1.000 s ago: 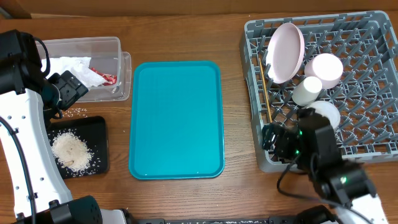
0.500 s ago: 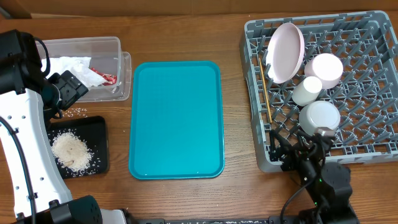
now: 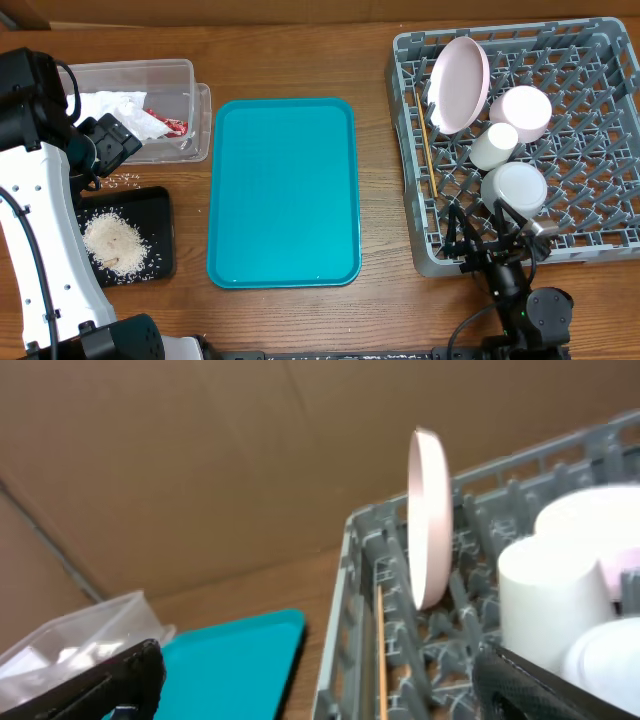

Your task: Sort waste into correct bins and load items into the dishwasher

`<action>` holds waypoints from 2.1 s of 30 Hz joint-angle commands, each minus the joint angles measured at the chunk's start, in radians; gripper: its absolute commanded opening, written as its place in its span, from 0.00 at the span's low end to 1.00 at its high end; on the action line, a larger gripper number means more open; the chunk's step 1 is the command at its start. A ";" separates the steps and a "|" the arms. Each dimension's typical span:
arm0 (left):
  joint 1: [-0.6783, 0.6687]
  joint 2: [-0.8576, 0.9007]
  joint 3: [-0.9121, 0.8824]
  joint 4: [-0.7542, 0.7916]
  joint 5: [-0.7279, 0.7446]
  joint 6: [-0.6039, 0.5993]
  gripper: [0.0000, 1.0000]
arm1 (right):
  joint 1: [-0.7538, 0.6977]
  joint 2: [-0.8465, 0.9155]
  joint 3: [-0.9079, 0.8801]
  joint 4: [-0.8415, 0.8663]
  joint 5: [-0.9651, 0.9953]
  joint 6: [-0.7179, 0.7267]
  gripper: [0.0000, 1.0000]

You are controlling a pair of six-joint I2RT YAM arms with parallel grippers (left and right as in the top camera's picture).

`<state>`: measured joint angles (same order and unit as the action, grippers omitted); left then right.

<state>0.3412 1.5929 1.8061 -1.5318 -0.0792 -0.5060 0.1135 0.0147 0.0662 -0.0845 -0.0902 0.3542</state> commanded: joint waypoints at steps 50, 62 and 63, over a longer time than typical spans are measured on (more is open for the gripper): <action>0.005 0.004 0.007 -0.009 0.001 -0.010 1.00 | -0.005 -0.012 -0.058 0.005 0.149 -0.172 1.00; -0.093 0.006 -0.148 -0.045 -0.079 -0.010 1.00 | -0.005 -0.012 -0.058 0.005 0.149 -0.173 1.00; -0.117 -0.003 -0.188 -0.003 -0.082 -0.009 1.00 | -0.005 -0.012 -0.058 0.005 0.149 -0.173 1.00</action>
<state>0.2806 1.6009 1.7027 -1.5795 -0.1173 -0.5064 0.1120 0.0128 0.0185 -0.0834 0.0521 0.1860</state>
